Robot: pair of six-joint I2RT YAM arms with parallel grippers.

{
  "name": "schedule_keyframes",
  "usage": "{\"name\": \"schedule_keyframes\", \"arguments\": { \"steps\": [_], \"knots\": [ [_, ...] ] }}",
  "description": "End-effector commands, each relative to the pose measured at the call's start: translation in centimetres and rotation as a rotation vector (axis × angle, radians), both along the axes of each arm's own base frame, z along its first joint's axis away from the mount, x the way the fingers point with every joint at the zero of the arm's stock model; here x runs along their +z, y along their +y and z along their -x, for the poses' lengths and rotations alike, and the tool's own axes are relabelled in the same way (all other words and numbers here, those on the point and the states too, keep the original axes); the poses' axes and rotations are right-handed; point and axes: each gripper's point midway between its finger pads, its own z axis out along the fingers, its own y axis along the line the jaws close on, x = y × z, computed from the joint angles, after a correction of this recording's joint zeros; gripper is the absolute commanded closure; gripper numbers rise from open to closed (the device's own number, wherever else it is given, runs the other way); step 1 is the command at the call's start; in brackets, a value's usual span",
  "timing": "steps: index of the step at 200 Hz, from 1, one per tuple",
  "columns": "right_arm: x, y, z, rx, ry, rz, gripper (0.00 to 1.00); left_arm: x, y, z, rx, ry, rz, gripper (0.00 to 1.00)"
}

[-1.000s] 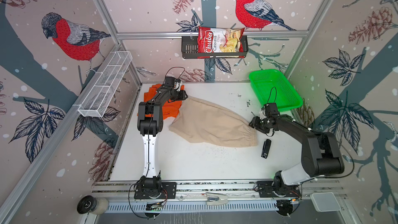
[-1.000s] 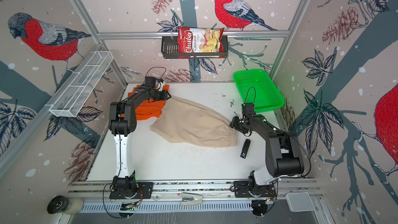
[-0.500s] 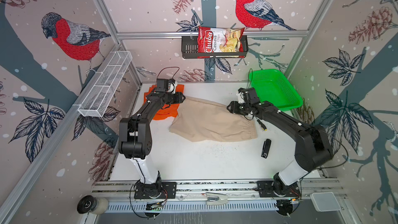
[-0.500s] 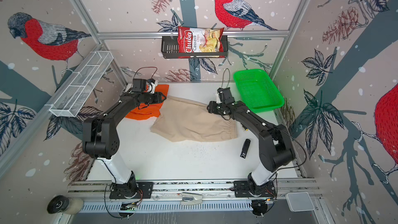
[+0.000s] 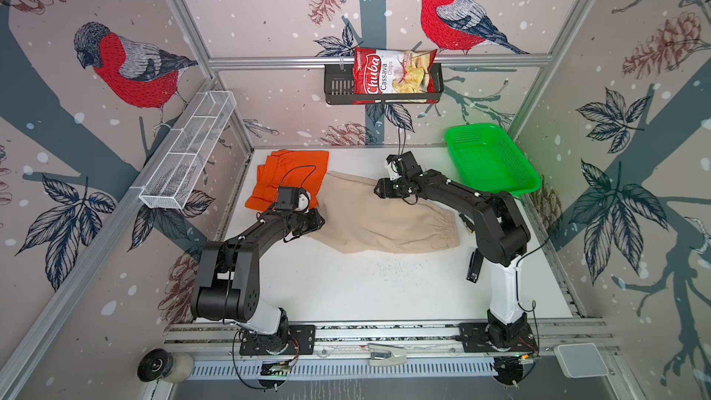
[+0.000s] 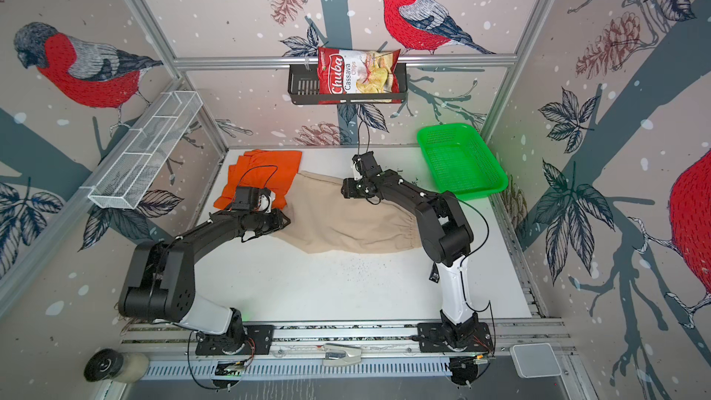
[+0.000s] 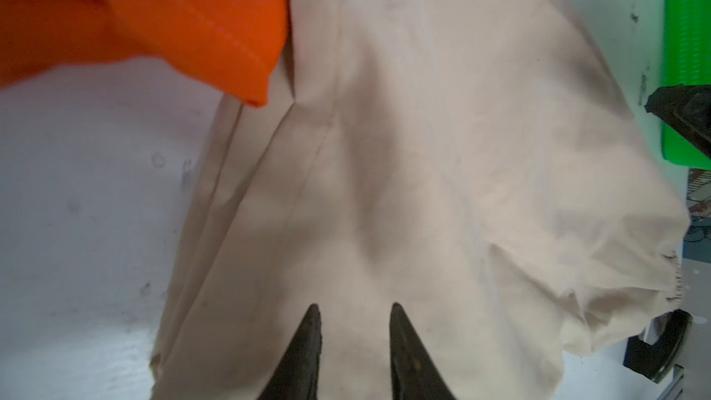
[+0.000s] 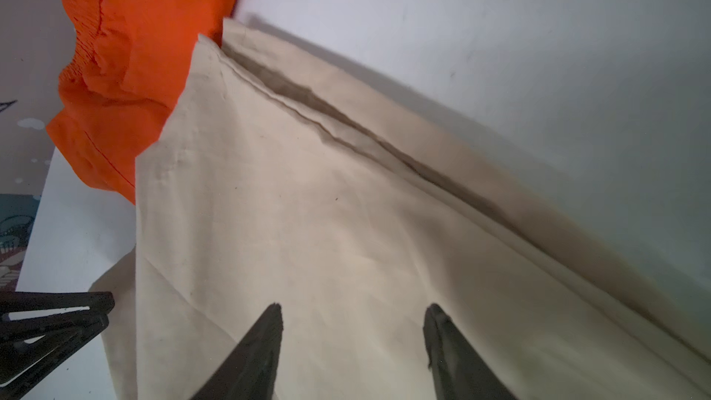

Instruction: Fold and stack the shorts

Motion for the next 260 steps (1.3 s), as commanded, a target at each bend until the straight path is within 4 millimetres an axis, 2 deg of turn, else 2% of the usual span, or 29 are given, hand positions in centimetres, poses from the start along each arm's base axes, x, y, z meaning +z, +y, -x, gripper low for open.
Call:
{"name": "schedule_keyframes", "arguments": {
  "steps": [1, 20, 41, 65, 83, 100, 120, 144, 177, 199, 228, 244, 260],
  "knots": [
    [-2.2, -0.5, 0.7, -0.001, 0.050, 0.017, 0.40, -1.5, 1.4, -0.3, 0.090, 0.011, -0.045, 0.72],
    [-4.4, -1.9, 1.6, -0.030, 0.099, 0.045, 0.40, -3.4, 1.5, 0.4, 0.107, 0.069, -0.044, 0.75],
    [-5.9, -4.1, 2.5, -0.077, 0.137, 0.080, 0.40, -5.1, 1.8, 1.4, 0.127, 0.124, -0.055, 0.86],
    [-7.4, -7.3, 3.5, -0.152, 0.180, 0.129, 0.40, -5.9, 2.2, 2.7, 0.150, 0.155, -0.068, 0.91],
    [-7.9, -9.6, 4.2, -0.204, 0.197, 0.149, 0.40, -6.2, 2.6, 3.6, 0.159, 0.161, -0.081, 0.93],
    [-7.5, -10.3, 4.6, -0.218, 0.195, 0.152, 0.40, -6.5, 2.6, 4.2, 0.159, 0.169, -0.080, 0.93],
    [-5.2, -9.1, 4.1, -0.183, 0.134, 0.129, 0.39, -6.4, 2.3, 4.2, 0.153, 0.168, -0.068, 0.93],
    [-1.4, -7.1, 1.9, -0.138, -0.001, 0.114, 0.38, -6.3, 2.2, 3.9, 0.147, 0.164, -0.064, 0.93],
    [1.3, -4.1, -1.3, -0.062, -0.081, 0.058, 0.37, -5.9, 2.1, 3.4, 0.135, 0.158, -0.063, 0.93],
    [1.4, -1.0, -1.7, 0.018, -0.076, 0.018, 0.37, -5.8, 2.1, 3.3, 0.136, 0.155, -0.059, 0.93],
    [0.4, 2.8, -0.6, 0.126, -0.049, -0.016, 0.38, -5.5, 2.0, 3.4, 0.148, 0.152, -0.051, 0.93],
    [-0.6, 4.1, -0.2, 0.155, -0.025, -0.032, 0.38, -5.4, 2.1, 3.6, 0.163, 0.153, -0.049, 0.93],
    [-2.0, 4.2, -0.6, 0.134, 0.004, -0.024, 0.38, -5.4, 2.3, 3.9, 0.184, 0.152, -0.050, 0.93]
  ]
}}
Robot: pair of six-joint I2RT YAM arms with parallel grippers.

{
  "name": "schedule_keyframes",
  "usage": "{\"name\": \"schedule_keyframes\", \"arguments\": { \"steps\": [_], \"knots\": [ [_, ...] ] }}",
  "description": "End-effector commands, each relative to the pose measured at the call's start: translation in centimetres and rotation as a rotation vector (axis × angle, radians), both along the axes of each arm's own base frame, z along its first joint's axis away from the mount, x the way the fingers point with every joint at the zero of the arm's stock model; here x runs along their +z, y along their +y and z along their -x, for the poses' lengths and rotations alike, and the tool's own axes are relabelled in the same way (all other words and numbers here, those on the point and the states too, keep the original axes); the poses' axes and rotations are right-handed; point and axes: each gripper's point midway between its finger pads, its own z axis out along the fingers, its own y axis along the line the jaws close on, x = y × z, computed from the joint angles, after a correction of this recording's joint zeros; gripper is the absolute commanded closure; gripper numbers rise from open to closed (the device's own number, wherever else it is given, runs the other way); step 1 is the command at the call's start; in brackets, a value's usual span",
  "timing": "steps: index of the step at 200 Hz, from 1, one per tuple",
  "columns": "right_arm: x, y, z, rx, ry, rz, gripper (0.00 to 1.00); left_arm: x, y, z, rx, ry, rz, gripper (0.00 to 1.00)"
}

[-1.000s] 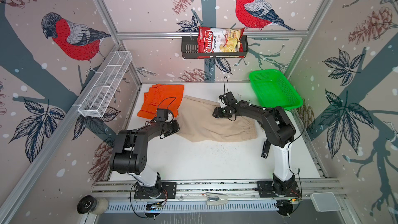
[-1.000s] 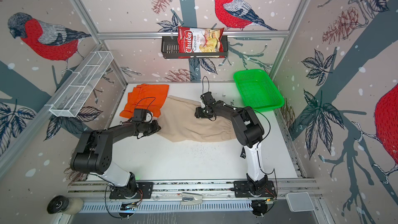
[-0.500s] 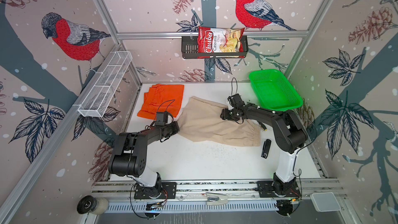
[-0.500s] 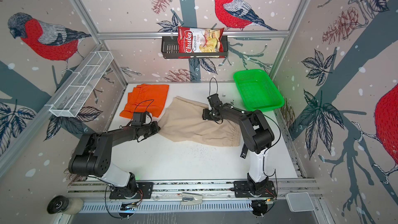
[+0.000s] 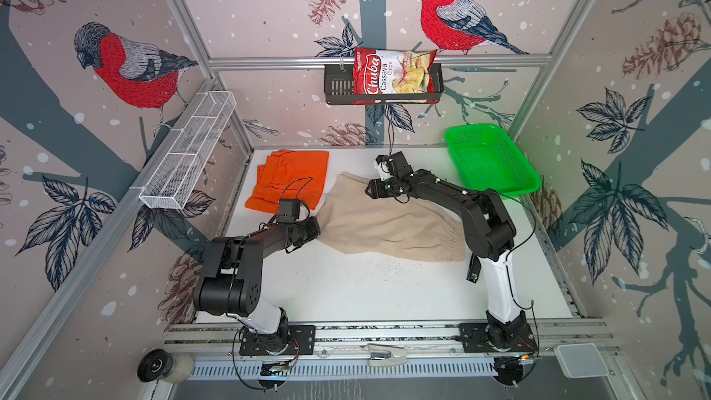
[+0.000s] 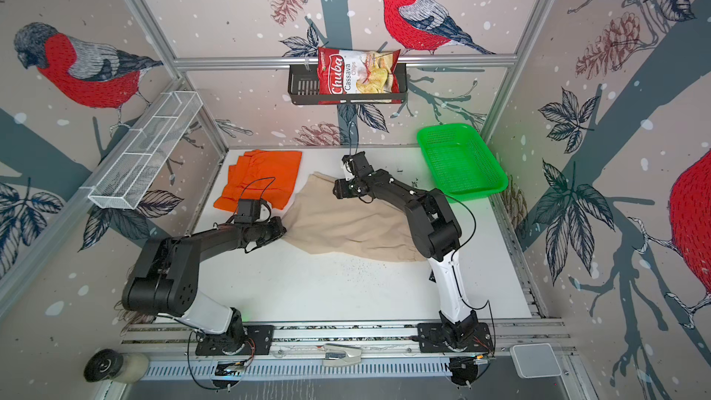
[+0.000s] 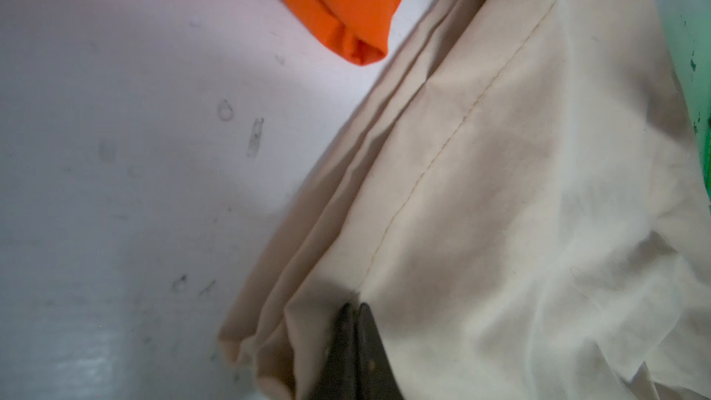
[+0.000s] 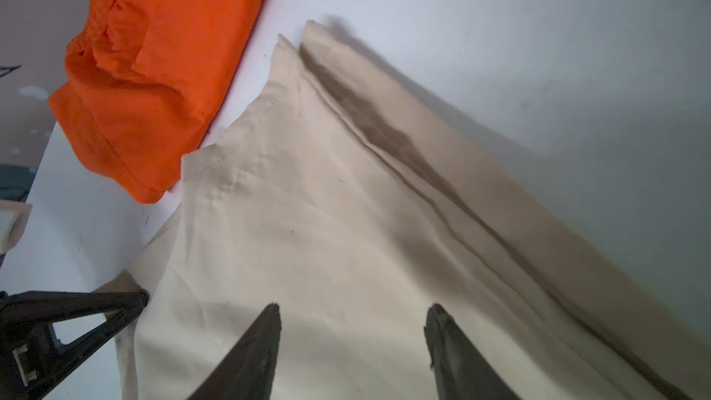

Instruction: Fold and stack the shorts

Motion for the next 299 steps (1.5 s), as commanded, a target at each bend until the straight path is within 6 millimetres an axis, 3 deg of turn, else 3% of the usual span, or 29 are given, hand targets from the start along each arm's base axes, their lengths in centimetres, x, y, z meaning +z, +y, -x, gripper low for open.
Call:
{"name": "schedule_keyframes", "arguments": {
  "steps": [1, 28, 72, 92, 118, 135, 166, 194, 215, 231, 264, 299],
  "knots": [
    [-1.5, 0.5, 0.2, 0.012, 0.054, -0.003, 0.38, -1.9, 1.2, 3.1, 0.051, 0.136, -0.052, 0.93],
    [-4.2, -1.9, -1.6, -0.092, 0.110, 0.052, 0.38, -2.0, 1.7, 3.7, 0.076, 0.139, -0.064, 0.93],
    [-6.4, -7.0, -3.2, -0.250, 0.172, 0.076, 0.39, -2.4, 2.2, 4.8, 0.102, 0.155, -0.075, 0.93],
    [-6.9, -7.4, -2.7, -0.254, 0.179, 0.089, 0.39, -2.2, 2.4, 5.1, 0.115, 0.150, -0.079, 0.92],
    [-6.9, -6.4, -1.6, -0.229, 0.179, 0.096, 0.39, -1.2, 2.8, 5.5, 0.138, 0.126, -0.088, 0.91],
    [-5.6, -4.6, -1.0, -0.187, 0.156, 0.066, 0.39, 0.2, 2.7, 5.4, 0.143, 0.089, -0.076, 0.88],
    [-1.4, -0.1, 0.9, -0.078, 0.088, 0.001, 0.38, 5.0, 2.1, 4.1, 0.140, -0.038, -0.034, 0.69],
    [3.3, 0.9, 1.9, -0.065, 0.029, -0.043, 0.38, 9.2, 0.5, 2.8, 0.081, -0.160, -0.013, 0.69],
    [5.7, 0.5, 4.1, -0.076, 0.016, -0.077, 0.38, 10.4, -1.1, 2.0, 0.030, -0.184, 0.006, 0.71],
    [6.0, 0.5, 6.7, -0.068, 0.038, -0.108, 0.38, 10.6, -2.4, 1.0, -0.008, -0.207, 0.030, 0.74],
    [3.1, 1.4, 12.6, -0.028, 0.140, -0.104, 0.39, 9.9, -5.7, -1.5, -0.091, -0.214, 0.078, 0.78],
    [-0.3, 0.8, 15.5, -0.046, 0.222, -0.086, 0.39, 8.1, -9.8, -3.3, -0.190, -0.185, 0.098, 0.78]
  ]
}}
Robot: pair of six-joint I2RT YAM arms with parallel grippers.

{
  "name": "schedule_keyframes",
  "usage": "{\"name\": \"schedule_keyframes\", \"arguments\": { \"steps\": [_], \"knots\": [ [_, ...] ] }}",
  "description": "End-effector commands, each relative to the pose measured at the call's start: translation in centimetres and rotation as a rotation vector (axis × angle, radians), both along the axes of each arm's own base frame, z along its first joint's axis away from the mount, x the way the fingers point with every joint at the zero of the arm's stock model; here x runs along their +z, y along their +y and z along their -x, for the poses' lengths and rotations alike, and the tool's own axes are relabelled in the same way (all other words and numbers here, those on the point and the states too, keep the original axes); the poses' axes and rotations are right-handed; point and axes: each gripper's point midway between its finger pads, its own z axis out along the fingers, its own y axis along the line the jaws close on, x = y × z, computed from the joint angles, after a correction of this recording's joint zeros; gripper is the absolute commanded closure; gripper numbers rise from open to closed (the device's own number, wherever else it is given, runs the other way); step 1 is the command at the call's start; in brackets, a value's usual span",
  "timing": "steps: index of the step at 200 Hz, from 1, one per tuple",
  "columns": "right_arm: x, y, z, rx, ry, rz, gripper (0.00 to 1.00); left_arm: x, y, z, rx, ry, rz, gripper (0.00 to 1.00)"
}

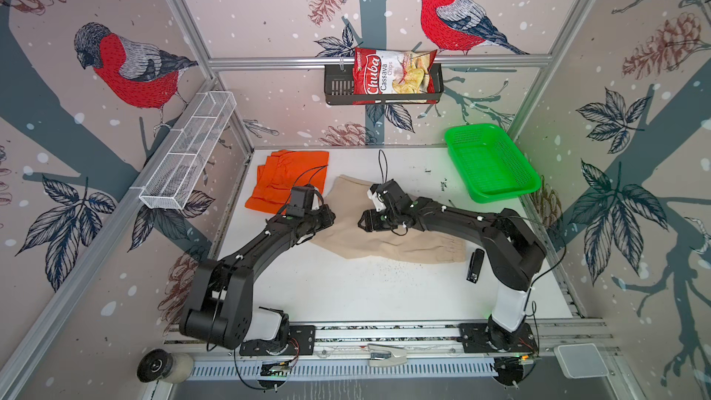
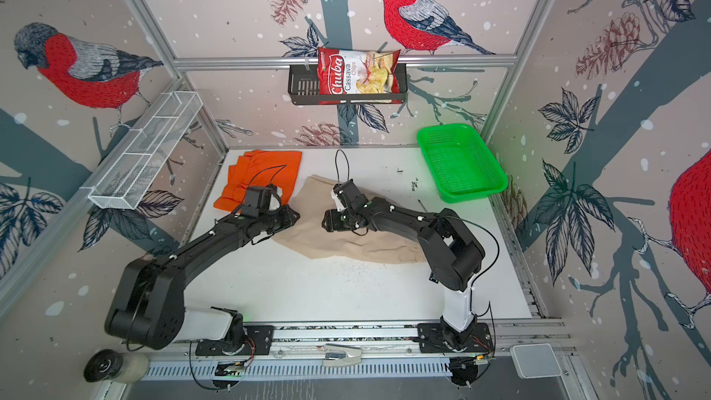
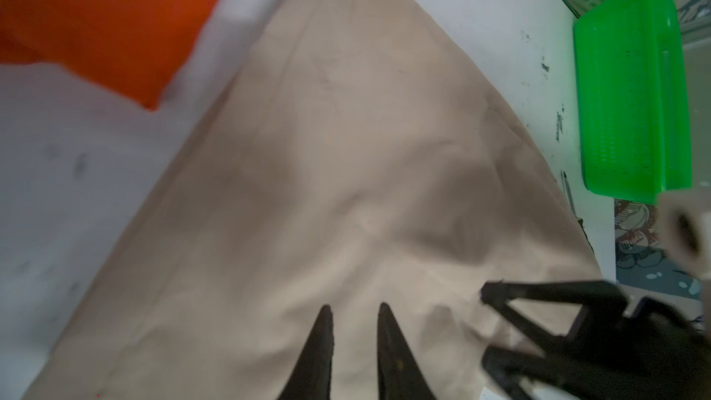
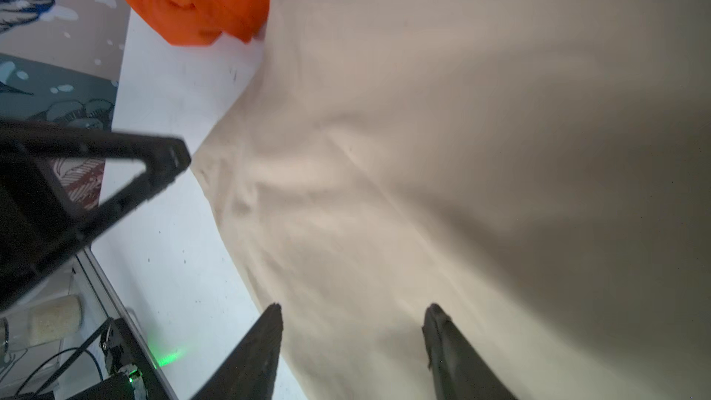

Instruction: Fold and stack the shorts

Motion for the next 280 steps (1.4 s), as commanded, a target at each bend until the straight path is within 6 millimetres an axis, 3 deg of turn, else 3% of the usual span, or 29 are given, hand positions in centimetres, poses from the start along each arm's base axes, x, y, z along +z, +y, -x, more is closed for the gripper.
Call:
{"name": "schedule_keyframes", "arguments": {
  "steps": [1, 24, 53, 105, 123, 140, 169, 190, 210, 233, 259, 280],
  "knots": [
    [-0.6, -0.1, 0.6, -0.049, 0.039, -0.043, 0.39, -0.2, -2.5, -1.4, -0.068, -0.037, 0.028, 0.78],
    [-2.7, -1.3, 1.8, -0.059, 0.079, -0.012, 0.39, -3.1, -3.0, -1.8, -0.072, 0.015, 0.016, 0.79],
    [-4.9, -3.0, 3.2, -0.057, 0.108, 0.046, 0.39, -6.8, -1.5, -1.7, -0.036, 0.080, -0.063, 0.79],
    [-7.4, -4.7, 7.3, 0.029, 0.147, 0.116, 0.39, -9.6, 1.7, 2.7, 0.083, 0.169, -0.063, 0.80],
    [-7.5, -4.1, 8.5, 0.084, 0.149, 0.124, 0.39, -9.2, 2.7, 4.1, 0.120, 0.161, -0.065, 0.79],
    [-6.3, -2.4, 8.6, 0.134, 0.117, 0.104, 0.39, -7.6, 3.2, 4.4, 0.134, 0.108, -0.066, 0.74],
    [-1.5, 0.7, 6.6, 0.153, 0.038, -0.020, 0.38, -2.8, 2.7, 2.9, 0.115, -0.034, -0.040, 0.61],
    [1.7, 0.6, 4.6, 0.119, -0.012, -0.072, 0.38, 1.0, 1.1, 1.7, 0.059, -0.144, -0.048, 0.49],
    [4.0, -2.0, 2.4, 0.048, -0.044, -0.099, 0.38, 3.9, -1.2, 1.0, -0.015, -0.228, -0.043, 0.42],
    [5.9, -7.4, -0.4, -0.095, -0.057, -0.134, 0.38, 5.9, -4.8, 0.5, -0.110, -0.297, -0.059, 0.35],
    [7.2, -15.7, -2.9, -0.316, -0.059, -0.192, 0.38, 7.7, -11.5, 1.6, -0.321, -0.425, -0.105, 0.34],
    [7.2, -22.1, -3.8, -0.482, -0.042, -0.240, 0.37, 8.2, -17.9, 3.9, -0.565, -0.553, -0.172, 0.34]
  ]
}}
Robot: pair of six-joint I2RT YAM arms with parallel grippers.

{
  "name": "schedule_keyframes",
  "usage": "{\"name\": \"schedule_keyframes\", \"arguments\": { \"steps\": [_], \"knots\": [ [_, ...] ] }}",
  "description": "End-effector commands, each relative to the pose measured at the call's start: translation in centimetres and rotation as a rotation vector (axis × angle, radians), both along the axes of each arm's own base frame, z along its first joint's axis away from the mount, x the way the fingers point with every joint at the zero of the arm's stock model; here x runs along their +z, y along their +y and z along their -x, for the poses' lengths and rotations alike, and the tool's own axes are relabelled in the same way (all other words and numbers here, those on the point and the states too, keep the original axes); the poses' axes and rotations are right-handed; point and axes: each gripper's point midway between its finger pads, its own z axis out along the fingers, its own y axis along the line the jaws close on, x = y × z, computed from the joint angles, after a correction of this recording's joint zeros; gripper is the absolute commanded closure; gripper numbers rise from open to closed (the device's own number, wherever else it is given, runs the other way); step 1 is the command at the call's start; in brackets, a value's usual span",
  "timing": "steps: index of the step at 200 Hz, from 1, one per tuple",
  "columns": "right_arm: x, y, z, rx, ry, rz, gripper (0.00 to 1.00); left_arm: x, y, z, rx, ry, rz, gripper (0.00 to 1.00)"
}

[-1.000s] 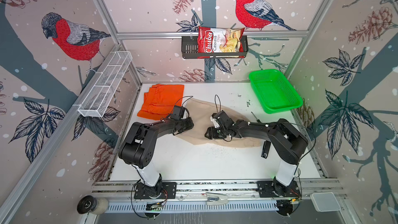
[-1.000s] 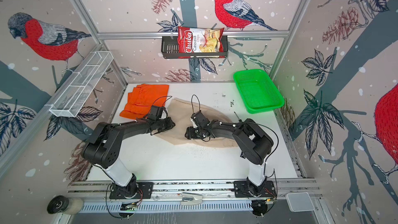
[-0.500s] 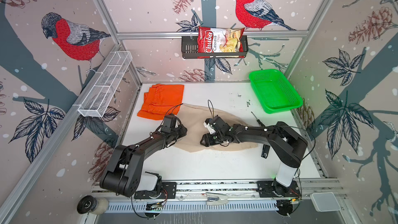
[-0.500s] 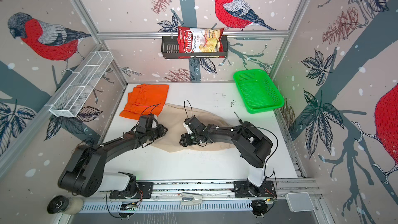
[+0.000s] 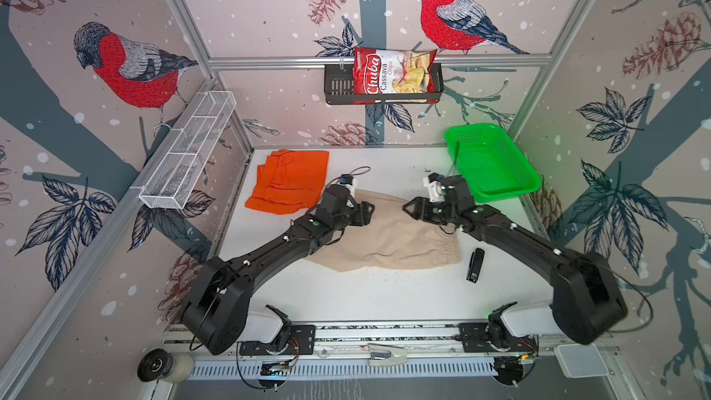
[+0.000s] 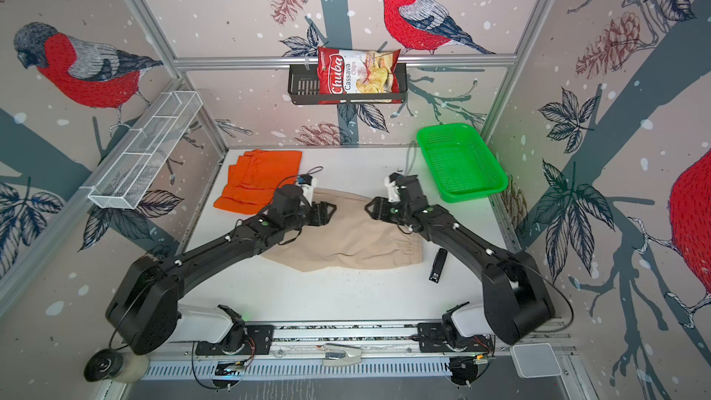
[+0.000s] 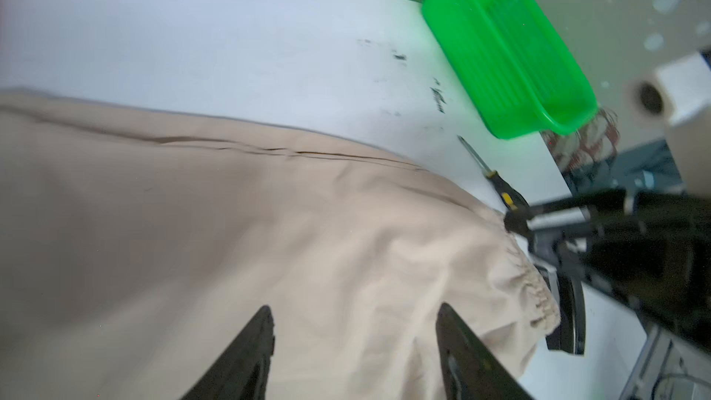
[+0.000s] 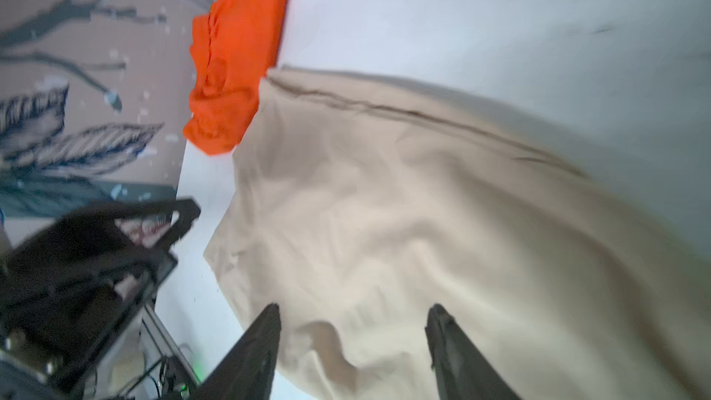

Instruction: Fold and stack the shorts

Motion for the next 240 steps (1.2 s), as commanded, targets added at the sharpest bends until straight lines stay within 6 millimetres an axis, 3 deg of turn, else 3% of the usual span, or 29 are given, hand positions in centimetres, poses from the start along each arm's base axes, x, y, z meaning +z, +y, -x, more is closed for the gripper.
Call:
{"name": "schedule_keyframes", "arguments": {
  "steps": [1, 22, 44, 70, 100, 125, 173, 190, 203, 210, 222, 240],
  "knots": [
    [-0.4, -4.7, 0.2, -0.109, 0.059, -0.068, 0.37, 1.5, -5.1, 1.4, -0.218, -0.204, -0.106, 0.34],
    [-0.6, -9.4, 0.5, -0.222, 0.079, -0.090, 0.37, 0.6, -11.1, 4.5, -0.470, -0.310, -0.180, 0.34],
    [-1.5, -13.2, 1.1, -0.336, 0.116, -0.095, 0.37, -0.8, -15.9, 8.1, -0.708, -0.384, -0.199, 0.34],
    [-2.6, -16.5, 2.0, -0.441, 0.143, -0.136, 0.36, -2.9, -20.0, 11.3, -0.910, -0.472, -0.247, 0.34],
    [-3.9, -18.0, 2.8, -0.484, 0.176, -0.164, 0.36, -5.6, -22.8, 11.8, -0.994, -0.526, -0.327, 0.32],
    [-4.4, -18.4, 3.3, -0.494, 0.185, -0.156, 0.35, -8.1, -23.3, 11.4, -1.019, -0.518, -0.390, 0.30],
    [-4.8, -18.8, 3.6, -0.509, 0.194, -0.145, 0.33, -13.6, -21.8, 11.2, -1.058, -0.517, -0.520, 0.28],
    [-4.8, -18.7, 3.8, -0.510, 0.197, -0.151, 0.33, -14.9, -21.3, 10.9, -1.039, -0.512, -0.550, 0.32],
    [-4.8, -18.4, 4.0, -0.502, 0.200, -0.168, 0.32, -15.4, -20.8, 10.3, -0.992, -0.515, -0.576, 0.38],
    [-4.8, -18.2, 4.1, -0.500, 0.204, -0.176, 0.31, -15.3, -20.7, 9.8, -0.957, -0.519, -0.581, 0.47],
    [-4.7, -17.9, 4.3, -0.489, 0.207, -0.190, 0.26, -14.3, -20.7, 9.3, -0.899, -0.523, -0.556, 0.63],
    [-4.4, -17.4, 4.5, -0.477, 0.210, -0.213, 0.23, -12.4, -20.7, 9.5, -0.855, -0.537, -0.474, 0.79]
  ]
}}
